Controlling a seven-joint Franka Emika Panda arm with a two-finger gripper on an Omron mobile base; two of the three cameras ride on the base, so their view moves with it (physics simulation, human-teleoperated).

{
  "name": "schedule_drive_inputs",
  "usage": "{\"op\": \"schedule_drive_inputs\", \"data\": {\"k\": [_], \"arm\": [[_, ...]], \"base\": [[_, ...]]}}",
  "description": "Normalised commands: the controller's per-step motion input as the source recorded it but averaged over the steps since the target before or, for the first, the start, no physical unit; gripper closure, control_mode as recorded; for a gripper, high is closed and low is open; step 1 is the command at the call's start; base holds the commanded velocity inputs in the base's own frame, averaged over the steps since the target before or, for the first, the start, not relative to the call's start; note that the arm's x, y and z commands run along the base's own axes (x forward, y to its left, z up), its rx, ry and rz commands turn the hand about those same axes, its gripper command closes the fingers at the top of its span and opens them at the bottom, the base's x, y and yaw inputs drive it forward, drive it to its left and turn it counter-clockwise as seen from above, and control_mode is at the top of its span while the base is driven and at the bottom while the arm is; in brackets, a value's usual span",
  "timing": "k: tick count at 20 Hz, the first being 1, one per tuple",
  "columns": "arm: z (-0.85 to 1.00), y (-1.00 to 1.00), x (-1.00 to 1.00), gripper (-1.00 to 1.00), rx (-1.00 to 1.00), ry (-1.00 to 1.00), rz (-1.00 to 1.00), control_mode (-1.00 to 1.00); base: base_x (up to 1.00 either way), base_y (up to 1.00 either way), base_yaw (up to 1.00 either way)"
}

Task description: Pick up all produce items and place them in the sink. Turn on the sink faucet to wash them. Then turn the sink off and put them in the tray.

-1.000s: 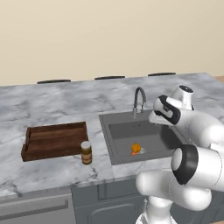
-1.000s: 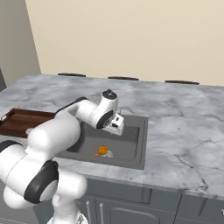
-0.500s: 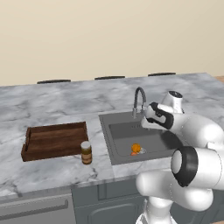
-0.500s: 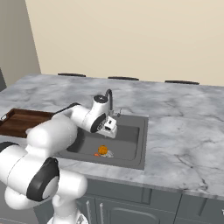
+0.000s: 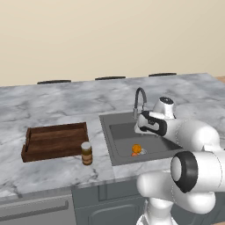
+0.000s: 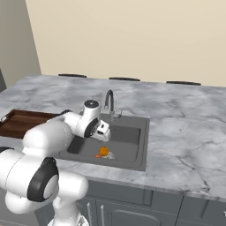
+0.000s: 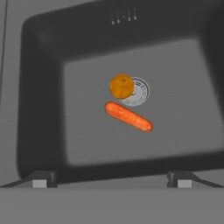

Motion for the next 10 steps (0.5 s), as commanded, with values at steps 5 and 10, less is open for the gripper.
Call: {"op": "schedule_drive_inputs", "data": {"k": [5,10], "arm": [[-0.24,0.27,0.00,-1.00,-0.04,0.00,0.00,-1.00],[-0.25,0.10,0.04,-1.00,-0.03,0.00,0.00,-1.00]], "base": [[0.00,0.00,0.00],[0.00,0.00,0.00]]}}
